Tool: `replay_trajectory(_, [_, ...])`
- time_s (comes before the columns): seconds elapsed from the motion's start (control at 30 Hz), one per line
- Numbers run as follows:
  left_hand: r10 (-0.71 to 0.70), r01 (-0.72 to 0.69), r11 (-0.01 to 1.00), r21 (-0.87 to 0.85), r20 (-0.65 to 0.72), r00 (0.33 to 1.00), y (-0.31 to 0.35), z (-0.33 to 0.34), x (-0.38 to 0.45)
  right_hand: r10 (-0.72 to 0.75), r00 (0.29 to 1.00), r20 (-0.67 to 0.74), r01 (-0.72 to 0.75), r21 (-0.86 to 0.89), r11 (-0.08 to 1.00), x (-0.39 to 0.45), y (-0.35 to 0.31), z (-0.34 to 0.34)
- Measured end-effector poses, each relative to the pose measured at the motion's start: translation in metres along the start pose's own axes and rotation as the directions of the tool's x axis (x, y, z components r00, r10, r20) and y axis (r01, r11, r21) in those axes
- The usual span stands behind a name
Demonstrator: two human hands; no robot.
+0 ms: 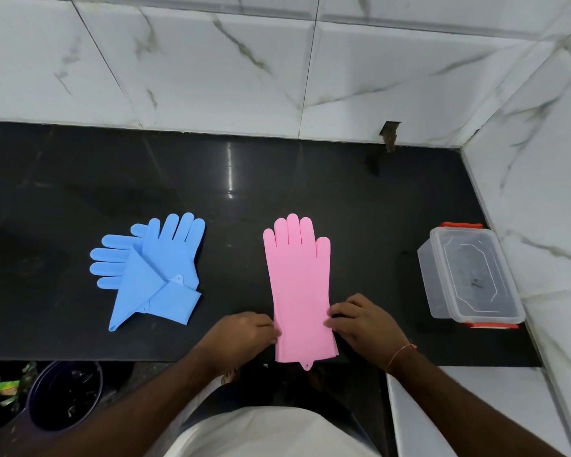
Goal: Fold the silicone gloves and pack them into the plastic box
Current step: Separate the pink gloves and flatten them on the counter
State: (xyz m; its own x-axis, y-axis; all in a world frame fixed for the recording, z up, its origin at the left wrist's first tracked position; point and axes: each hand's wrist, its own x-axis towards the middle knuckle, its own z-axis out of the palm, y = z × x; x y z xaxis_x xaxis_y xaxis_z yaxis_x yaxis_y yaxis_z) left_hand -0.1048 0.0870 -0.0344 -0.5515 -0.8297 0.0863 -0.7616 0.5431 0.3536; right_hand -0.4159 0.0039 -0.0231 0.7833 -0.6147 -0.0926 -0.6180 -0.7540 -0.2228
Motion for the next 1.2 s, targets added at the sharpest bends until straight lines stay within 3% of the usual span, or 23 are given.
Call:
replay_trajectory(0.13, [0.104, -0.120, 0.985, 0.123, 0.130, 0.986, -0.007, -0.004, 0.005, -0.020, 0.999, -0.048, 0.019, -0.015, 1.000, -0.003, 0.003, 0.010])
replay_trajectory(0.27, [0.146, -0.161, 0.962, 0.222, 0.084, 0.986, -0.014, -0.004, 0.007, -0.002, 0.995, -0.104, 0.004, 0.019, 1.000, -0.004, -0.001, 0.016])
replay_trajectory(0.47, [0.167, -0.165, 0.973, 0.161, 0.000, 0.986, -0.021, 0.005, -0.001, -0.020, 0.992, -0.123, 0.033, 0.103, 0.994, -0.012, -0.005, 0.011])
replay_trajectory(0.53, [0.071, -0.070, 0.997, 0.030, -0.052, 0.996, -0.025, 0.006, 0.003, 0.104, 0.989, -0.109, -0.078, 0.223, 0.972, -0.004, -0.003, 0.004])
replay_trajectory(0.6, [-0.168, 0.147, 0.959, -0.243, -0.069, 0.983, -0.027, 0.003, 0.011, 0.257, 0.962, -0.089, -0.212, 0.342, 0.916, 0.011, 0.000, -0.002])
replay_trajectory(0.7, [-0.525, 0.435, 0.734, -0.521, -0.030, 0.850, -0.030, 0.000, 0.034, 0.484, 0.872, -0.079, -0.387, 0.494, 0.778, 0.042, 0.001, -0.010])
replay_trajectory(0.83, [-0.755, 0.578, 0.540, -0.612, -0.049, 0.654, -0.033, 0.011, 0.070, 0.684, 0.725, 0.085, -0.596, 0.574, 0.561, 0.075, 0.005, -0.007])
replay_trajectory(0.9, [-0.831, 0.607, 0.437, -0.664, -0.040, 0.555, -0.033, 0.017, 0.079, 0.725, 0.676, 0.134, -0.655, 0.561, 0.507, 0.081, 0.006, -0.002])
replay_trajectory(0.97, [-0.862, 0.618, 0.392, -0.681, -0.038, 0.505, -0.032, 0.022, 0.080, 0.754, 0.643, 0.133, -0.678, 0.557, 0.480, 0.082, 0.005, 0.003])
replay_trajectory(1.1, [-0.851, 0.616, 0.382, -0.689, -0.003, 0.525, -0.028, 0.022, 0.076, 0.777, 0.621, 0.104, -0.655, 0.614, 0.441, 0.075, 0.004, 0.008])
replay_trajectory(1.2, [-0.816, 0.616, 0.475, -0.629, -0.053, 0.575, -0.022, 0.017, 0.072, 0.777, 0.627, 0.051, -0.611, 0.650, 0.451, 0.064, 0.002, 0.007])
